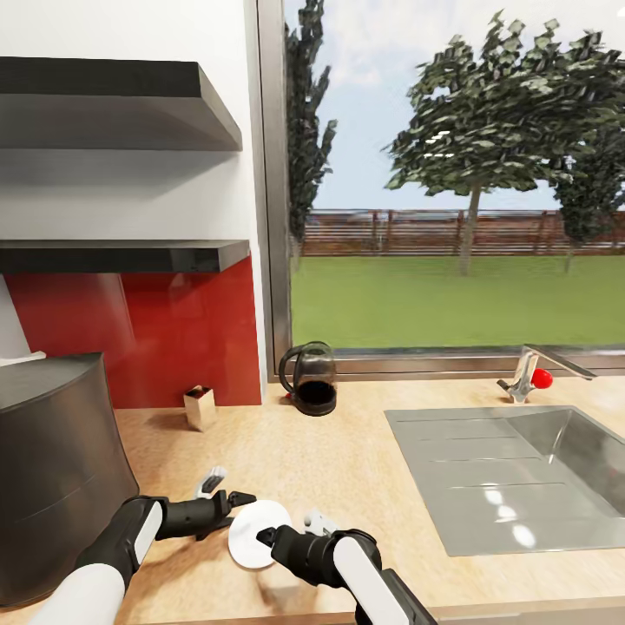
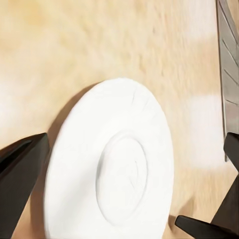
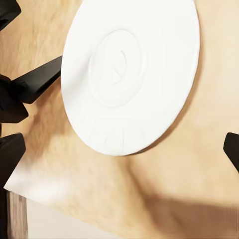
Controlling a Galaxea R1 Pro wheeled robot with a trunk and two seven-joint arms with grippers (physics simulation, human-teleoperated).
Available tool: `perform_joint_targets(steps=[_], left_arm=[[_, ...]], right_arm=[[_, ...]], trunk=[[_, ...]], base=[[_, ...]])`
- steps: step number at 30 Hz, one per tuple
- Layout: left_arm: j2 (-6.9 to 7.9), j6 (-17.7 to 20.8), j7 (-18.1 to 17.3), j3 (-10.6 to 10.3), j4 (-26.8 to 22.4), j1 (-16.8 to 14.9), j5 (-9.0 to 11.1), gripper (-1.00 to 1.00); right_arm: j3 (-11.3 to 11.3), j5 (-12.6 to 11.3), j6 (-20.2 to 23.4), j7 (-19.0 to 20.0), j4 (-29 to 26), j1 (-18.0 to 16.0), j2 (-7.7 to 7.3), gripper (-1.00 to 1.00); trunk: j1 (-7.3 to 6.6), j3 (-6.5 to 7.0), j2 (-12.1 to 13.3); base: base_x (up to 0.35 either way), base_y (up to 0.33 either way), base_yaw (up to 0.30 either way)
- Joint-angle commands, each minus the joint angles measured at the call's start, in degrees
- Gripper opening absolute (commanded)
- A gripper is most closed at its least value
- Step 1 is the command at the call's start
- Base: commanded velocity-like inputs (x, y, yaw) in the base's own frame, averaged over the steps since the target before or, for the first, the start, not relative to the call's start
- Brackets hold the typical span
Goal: Set up a coffee station on the kitchen countertop: keep the coffee maker on the countertop, move the bottle of coffee from the kitchen shelf to the counter next to the coffee maker, place a paper coffee filter on top of the coffee maker, put the saucer next to the coffee maker with the coffee cup on the saucer, and place the electric kettle next to the coffee maker.
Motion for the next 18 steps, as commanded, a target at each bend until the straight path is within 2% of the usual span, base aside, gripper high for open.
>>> perform_joint_targets(steps=[1, 14, 18], left_arm=[[-0.03, 0.19, -0.14, 0.18, 0.03, -0.01, -0.69, 1.0], [-0.36, 0.19, -0.22, 0.18, 0.05, -0.01, -0.7, 1.0], [-0.48, 0.19, -0.25, 0.15, 0.03, -0.01, -0.7, 1.0]], right_arm=[[0.04, -0.6, -0.05, -0.57, -0.09, -0.02, 0.0, 1.0], [-0.07, -0.62, -0.23, -0.56, -0.54, -0.08, 0.0, 1.0], [-0.13, -0.62, -1.85, -0.56, -0.65, -0.08, 0.0, 1.0]], trunk=[[0.03, -0.03, -0.03], [0.03, -0.03, -0.03], [0.03, -0.03, -0.03]], base=[[0.0, 0.0, 0.0], [0.0, 0.0, 0.0], [0.0, 0.0, 0.0]])
